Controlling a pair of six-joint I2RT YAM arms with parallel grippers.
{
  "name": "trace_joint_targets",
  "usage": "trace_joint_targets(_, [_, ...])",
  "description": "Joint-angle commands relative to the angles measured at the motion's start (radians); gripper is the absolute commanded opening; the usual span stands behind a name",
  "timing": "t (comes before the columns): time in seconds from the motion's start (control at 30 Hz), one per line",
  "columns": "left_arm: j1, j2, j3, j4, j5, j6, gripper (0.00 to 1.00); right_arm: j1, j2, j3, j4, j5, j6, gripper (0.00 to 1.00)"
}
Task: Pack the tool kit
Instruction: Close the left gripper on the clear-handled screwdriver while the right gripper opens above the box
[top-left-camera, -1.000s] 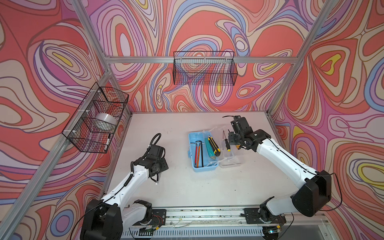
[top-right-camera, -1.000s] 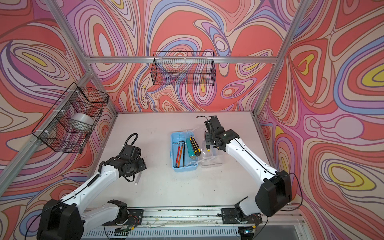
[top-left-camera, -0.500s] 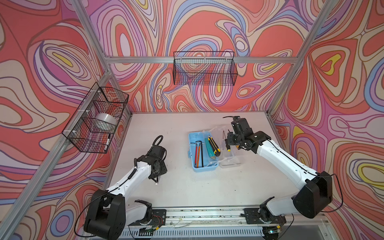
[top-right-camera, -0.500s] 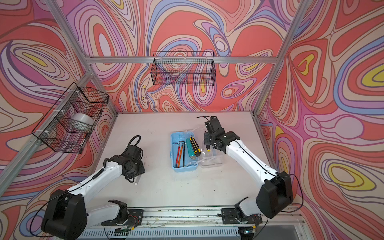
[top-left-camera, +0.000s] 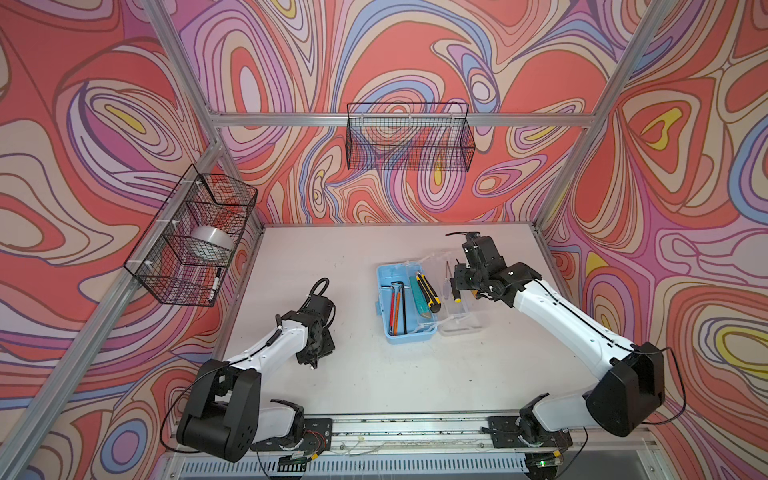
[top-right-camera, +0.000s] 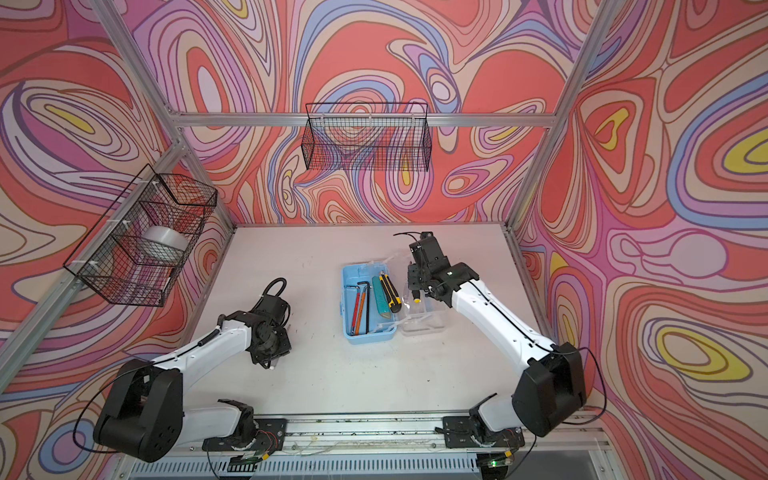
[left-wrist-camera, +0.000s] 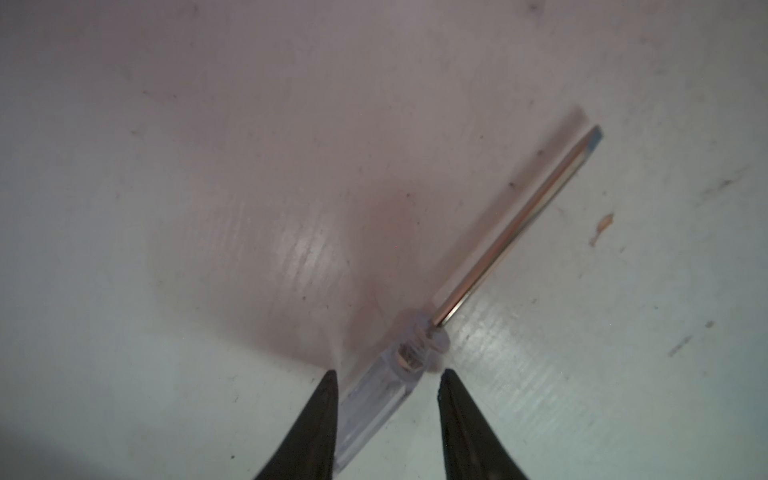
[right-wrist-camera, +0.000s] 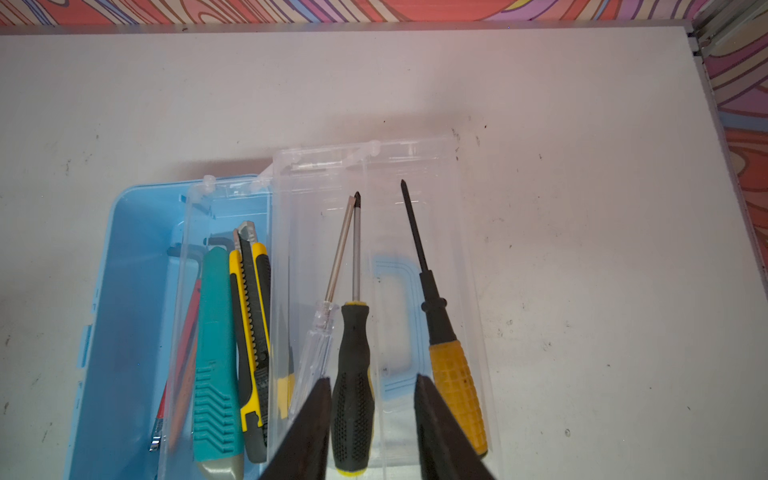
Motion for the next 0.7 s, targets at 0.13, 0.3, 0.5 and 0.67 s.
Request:
trace_joint_targets(0.13, [-0.003,0.042,-0.016,0.043,0.020,-0.016,0.33,0.002,0.015,-0.021,0.011,0.016,0.001,0.35])
trace_joint_targets(0.3, [-0.003,0.046,-0.016,0.055,0.033,-0.018,0.27,0.002,0.022,-0.024,0.020,0.016,0.004,0.35])
trace_joint_targets(0.5, [-0.002,0.052,-0.016,0.064,0.043,-0.019,0.22,0.003,0.039,-0.017,0.021,0.015,0.006,0.35])
trace_joint_targets(0.67, [-0.002,0.043,-0.017,0.065,0.042,-0.019,0.16,0.002,0.052,-0.015,0.019,0.016,0.012,0.35])
